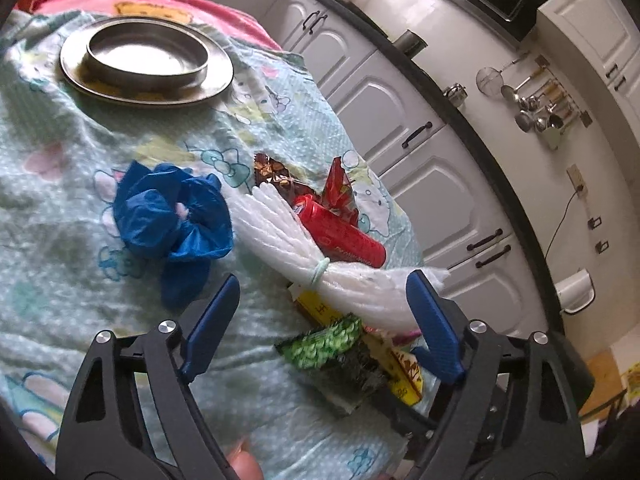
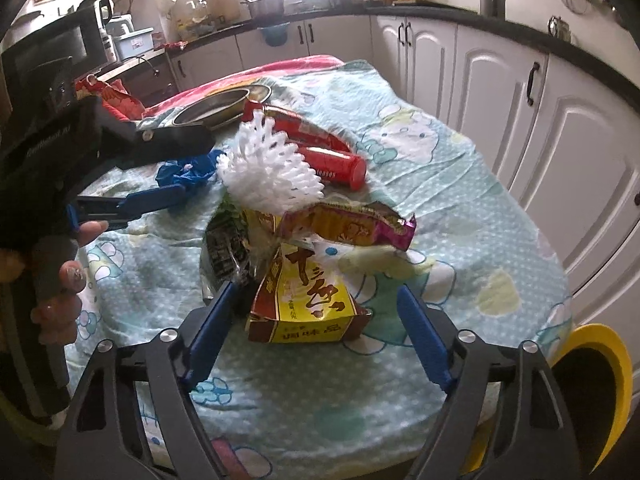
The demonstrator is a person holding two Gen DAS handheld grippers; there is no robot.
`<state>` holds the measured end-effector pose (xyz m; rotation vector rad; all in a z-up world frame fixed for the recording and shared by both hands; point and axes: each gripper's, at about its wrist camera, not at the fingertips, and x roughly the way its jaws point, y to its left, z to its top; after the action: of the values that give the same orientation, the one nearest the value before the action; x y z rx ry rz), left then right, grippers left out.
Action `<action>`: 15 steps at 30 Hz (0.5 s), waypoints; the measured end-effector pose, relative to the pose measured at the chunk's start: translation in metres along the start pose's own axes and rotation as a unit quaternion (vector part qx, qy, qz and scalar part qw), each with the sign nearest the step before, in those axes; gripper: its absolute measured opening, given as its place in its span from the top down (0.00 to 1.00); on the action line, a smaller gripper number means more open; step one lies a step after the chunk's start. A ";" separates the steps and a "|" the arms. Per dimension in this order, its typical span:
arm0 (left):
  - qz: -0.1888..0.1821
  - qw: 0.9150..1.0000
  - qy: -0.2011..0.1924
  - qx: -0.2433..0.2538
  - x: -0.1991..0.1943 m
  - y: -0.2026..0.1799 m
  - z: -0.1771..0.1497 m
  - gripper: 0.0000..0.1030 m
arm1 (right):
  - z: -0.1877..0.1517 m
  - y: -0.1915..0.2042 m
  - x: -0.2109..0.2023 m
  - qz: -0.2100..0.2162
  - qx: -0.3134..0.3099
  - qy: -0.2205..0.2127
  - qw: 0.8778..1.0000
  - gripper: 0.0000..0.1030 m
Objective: Collect trash
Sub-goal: 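Close the left gripper on the white strip bundle while the right grasps the yellow box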
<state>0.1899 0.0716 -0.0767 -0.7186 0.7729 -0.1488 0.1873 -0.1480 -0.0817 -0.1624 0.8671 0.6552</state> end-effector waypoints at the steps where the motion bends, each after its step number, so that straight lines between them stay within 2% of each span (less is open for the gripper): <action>1: -0.005 1.000 0.003 -0.009 0.002 0.002 0.001 0.28 | 0.000 -0.002 0.003 0.005 0.004 0.005 1.000 0.26; 4: -0.019 0.999 0.014 -0.037 0.011 0.007 0.003 0.29 | -0.003 -0.002 0.004 0.015 0.011 0.013 1.000 0.29; 9: -0.023 0.998 0.021 -0.063 0.022 0.014 0.005 0.36 | -0.006 0.000 0.007 0.018 0.003 0.019 1.000 0.43; 11: -0.026 0.997 0.022 -0.073 0.024 0.017 0.005 0.38 | -0.007 0.002 0.006 0.016 0.000 0.020 1.000 0.44; 15: -0.032 0.996 0.026 -0.082 0.025 0.021 0.006 0.61 | -0.009 0.004 0.005 0.015 -0.007 0.022 1.000 0.45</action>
<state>0.2090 0.0808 -0.1020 -0.8987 0.8185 -0.1632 0.1813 -0.1461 -0.0907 -0.1769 0.9092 0.6868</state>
